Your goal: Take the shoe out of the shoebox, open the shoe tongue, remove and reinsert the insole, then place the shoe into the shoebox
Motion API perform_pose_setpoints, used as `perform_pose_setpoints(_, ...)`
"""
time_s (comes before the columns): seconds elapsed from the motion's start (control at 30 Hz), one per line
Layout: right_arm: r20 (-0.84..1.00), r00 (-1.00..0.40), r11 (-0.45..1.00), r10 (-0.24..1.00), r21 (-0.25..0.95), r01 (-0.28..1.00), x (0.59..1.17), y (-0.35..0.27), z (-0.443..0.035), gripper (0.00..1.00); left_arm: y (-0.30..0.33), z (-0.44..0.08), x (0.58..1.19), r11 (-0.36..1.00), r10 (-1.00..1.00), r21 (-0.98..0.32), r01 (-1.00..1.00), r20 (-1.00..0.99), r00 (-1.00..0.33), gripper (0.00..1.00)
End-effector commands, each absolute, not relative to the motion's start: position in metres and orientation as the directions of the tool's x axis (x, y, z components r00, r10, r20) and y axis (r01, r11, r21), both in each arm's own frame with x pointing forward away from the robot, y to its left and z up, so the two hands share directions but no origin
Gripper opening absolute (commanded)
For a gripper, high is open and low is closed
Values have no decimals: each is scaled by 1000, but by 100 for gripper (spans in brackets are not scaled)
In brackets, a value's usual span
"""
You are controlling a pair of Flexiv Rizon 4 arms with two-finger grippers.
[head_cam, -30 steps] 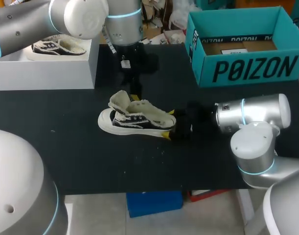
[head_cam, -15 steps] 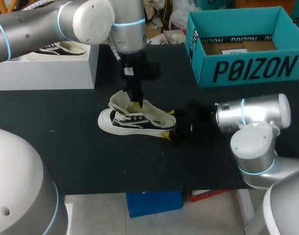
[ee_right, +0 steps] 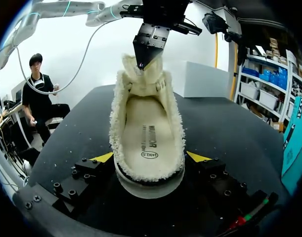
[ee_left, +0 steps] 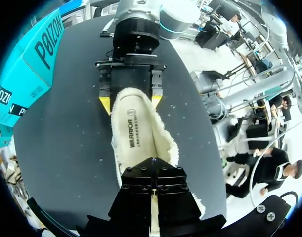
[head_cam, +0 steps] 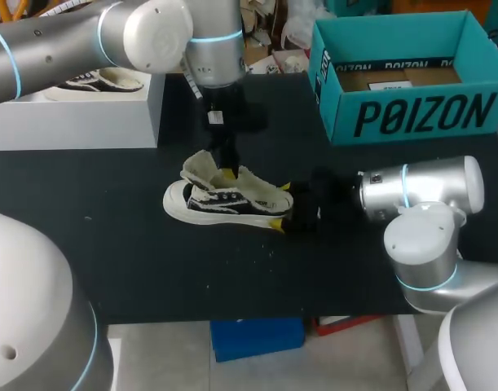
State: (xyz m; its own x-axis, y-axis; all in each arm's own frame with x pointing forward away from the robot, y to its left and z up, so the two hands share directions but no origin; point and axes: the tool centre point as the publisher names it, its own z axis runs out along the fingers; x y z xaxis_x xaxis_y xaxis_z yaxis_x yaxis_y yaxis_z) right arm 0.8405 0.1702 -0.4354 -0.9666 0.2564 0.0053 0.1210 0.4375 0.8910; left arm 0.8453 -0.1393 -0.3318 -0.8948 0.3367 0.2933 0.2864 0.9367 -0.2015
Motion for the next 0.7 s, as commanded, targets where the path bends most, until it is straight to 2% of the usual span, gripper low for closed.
perform_pose_setpoints(0.03, 6, -966, 440, 258, 890, 123, 842, 170, -437, 0, -139, -340, 852, 935, 339, -215, 283, 307, -889, 0)
perform_pose_setpoints(0.7, 6, -966, 440, 258, 890, 123, 842, 170, -437, 0, -143, -365, 838, 936, 338, -228, 269, 370, -865, 0)
